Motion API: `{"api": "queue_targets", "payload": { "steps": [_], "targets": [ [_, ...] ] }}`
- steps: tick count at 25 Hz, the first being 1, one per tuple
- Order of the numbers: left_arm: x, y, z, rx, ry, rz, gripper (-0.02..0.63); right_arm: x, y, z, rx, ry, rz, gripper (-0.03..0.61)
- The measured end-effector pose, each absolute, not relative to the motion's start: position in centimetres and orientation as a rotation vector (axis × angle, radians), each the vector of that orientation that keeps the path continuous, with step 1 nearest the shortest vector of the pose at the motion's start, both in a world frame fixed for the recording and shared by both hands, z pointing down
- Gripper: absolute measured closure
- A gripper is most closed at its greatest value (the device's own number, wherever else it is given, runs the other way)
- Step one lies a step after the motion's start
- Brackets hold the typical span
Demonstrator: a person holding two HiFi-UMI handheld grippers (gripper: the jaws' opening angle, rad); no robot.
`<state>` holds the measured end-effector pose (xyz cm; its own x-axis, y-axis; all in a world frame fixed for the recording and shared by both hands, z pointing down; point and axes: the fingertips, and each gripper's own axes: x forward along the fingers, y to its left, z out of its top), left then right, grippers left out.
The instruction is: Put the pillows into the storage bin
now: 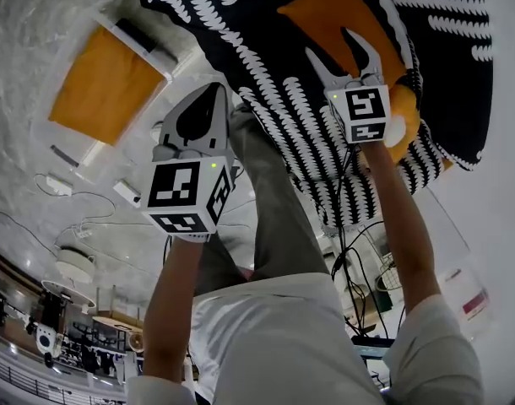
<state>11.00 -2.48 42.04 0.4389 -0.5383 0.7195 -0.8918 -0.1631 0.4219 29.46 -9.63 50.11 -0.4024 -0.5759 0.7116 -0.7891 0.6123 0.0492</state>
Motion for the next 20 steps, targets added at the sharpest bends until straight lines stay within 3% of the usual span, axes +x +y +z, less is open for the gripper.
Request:
{"api": "queue_targets", "payload": {
  "steps": [6,10,12,16,20],
  "targets": [
    [14.3,-4.0,42.5,1.86,-1.179,0.554,0.604,36.2,-10.6,53.2,1.169,-1.962,0.428,0.21],
    [15.8,-4.8,42.8,1.87,-1.157,0.565,0.604,39.3,-10.9,55.9,1.176,-1.853,0.456,0.206],
    [16.5,-4.9,42.9,1.872,-1.152,0.566,0.604,39.7,-10.7,56.9,1.136,-1.848,0.476,0.256],
    [17.1,-5.1,42.8,1.877,-1.152,0.563,0.604,39.1,-11.4,56.6,1.079,-1.854,0.485,0.439],
    [16.6,-4.8,42.5,1.87,-1.158,0.553,0.604,37.4,-11.2,55.3,1.058,-1.897,0.467,0.489]
  ]
}}
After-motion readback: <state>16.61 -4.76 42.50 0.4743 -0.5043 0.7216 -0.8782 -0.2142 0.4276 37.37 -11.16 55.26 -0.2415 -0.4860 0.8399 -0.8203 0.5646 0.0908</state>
